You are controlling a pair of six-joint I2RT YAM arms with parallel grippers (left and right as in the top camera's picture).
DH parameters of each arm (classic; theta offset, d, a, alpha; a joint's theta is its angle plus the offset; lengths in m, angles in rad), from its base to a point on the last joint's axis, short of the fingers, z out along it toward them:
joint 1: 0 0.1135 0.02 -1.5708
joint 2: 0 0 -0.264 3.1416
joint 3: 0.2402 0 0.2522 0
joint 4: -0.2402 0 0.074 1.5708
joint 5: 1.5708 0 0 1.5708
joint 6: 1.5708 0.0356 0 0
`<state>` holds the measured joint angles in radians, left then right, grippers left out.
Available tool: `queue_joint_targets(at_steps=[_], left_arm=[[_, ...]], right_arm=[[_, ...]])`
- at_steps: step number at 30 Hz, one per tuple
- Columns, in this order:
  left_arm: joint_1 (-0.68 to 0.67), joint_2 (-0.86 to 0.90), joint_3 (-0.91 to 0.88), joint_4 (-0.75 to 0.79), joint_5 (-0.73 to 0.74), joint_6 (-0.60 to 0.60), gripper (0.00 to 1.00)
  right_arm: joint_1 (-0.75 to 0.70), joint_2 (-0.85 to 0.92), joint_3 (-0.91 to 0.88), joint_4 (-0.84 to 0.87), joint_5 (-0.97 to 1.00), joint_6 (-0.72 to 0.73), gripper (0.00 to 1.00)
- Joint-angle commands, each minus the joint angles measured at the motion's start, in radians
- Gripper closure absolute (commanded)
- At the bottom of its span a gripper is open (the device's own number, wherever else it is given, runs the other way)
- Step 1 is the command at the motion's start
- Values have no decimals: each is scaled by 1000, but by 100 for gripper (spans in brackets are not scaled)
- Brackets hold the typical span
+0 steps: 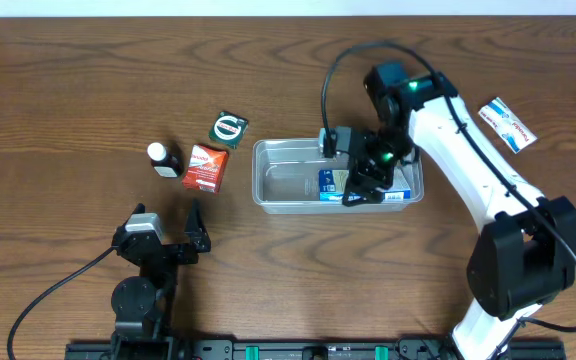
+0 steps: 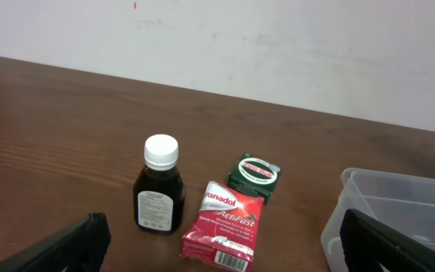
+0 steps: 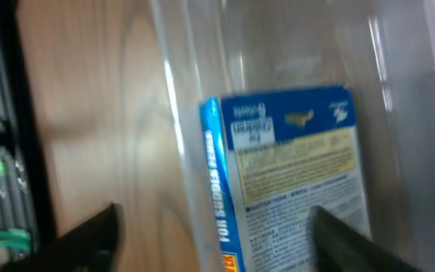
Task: Pack container
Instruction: 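Lower the blue box into the container and open right gripper, then move right gripper to the white Panadol box and grasp it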
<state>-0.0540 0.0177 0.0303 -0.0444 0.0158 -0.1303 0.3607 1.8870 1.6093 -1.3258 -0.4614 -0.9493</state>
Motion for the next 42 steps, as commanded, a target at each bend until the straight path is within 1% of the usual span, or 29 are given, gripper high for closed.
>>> queue_joint_targets(at_steps=[1,5,9,10,12,14,16,17,18,21,23,26,30,31,32,33,37,42], left_arm=[[5,0,-26,-26,-8,6,2],[5,0,-26,-26,-8,6,2],[5,0,-26,-26,-8,6,2],[5,0,-26,-26,-8,6,2],[5,0,-26,-26,-8,6,2],[5,0,-26,-26,-8,6,2],[5,0,-26,-26,-8,6,2],[5,0,-26,-26,-8,6,2],[5,0,-26,-26,-8,6,2],[5,0,-26,-26,-8,6,2],[5,0,-26,-26,-8,6,2],[5,0,-26,-26,-8,6,2],[5,0,-26,-26,-8,6,2],[5,0,-26,-26,-8,6,2],[5,0,-26,-26,-8,6,2],[5,0,-26,-26,-8,6,2],[5,0,-26,-26,-8,6,2],[5,0,-26,-26,-8,6,2]], right_arm=[[13,0,119,-25,-42,58,1],[13,0,233,-31,-52,203,1],[13,0,288,-29,-184,460,1],[13,0,289,-29,-208,483,1],[13,0,287,-34,-217,476,1],[13,0,277,-40,-217,495,9],[11,0,274,-45,-191,597,18],[11,0,274,-46,-143,686,19],[11,0,274,-47,-66,801,20],[8,-2,274,-47,192,1060,19],[-4,-4,274,-42,347,1183,16],[-45,-7,274,-39,494,1289,14],[-137,-7,274,-8,555,1293,12],[-161,-7,274,4,561,1291,9],[-187,-6,274,19,562,1280,3],[-215,-4,274,44,562,1256,1],[-315,8,259,154,559,1130,2],[-396,39,204,266,558,917,1]])
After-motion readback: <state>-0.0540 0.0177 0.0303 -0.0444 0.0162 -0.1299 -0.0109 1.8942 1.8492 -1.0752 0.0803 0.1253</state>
